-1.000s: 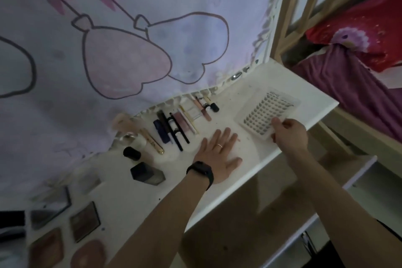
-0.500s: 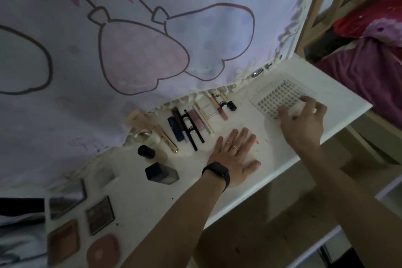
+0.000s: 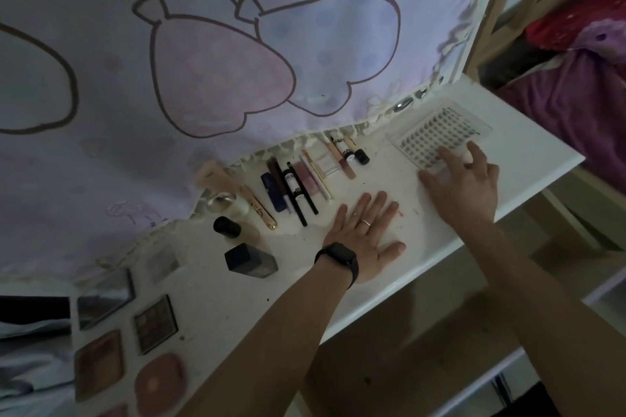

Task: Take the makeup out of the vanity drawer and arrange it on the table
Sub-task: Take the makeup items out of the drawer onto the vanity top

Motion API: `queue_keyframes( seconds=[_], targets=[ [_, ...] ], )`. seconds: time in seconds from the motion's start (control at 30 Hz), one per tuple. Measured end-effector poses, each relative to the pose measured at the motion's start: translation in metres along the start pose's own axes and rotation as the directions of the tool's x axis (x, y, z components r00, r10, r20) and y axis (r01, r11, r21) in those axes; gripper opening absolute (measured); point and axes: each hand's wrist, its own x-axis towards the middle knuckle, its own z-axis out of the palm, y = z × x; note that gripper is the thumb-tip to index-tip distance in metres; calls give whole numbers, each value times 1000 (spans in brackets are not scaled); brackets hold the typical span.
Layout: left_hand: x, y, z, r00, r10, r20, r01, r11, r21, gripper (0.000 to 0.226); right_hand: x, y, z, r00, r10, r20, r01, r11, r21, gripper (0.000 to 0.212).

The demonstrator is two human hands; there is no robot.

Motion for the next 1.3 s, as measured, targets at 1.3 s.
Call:
queue_keyframes(
  seconds=[1.3],
  targets=[
    [-22,21,14,963,-21,-269,2,997,-73,64,-194,76,-29,930,290,-227,-206,920,333,40]
  ],
)
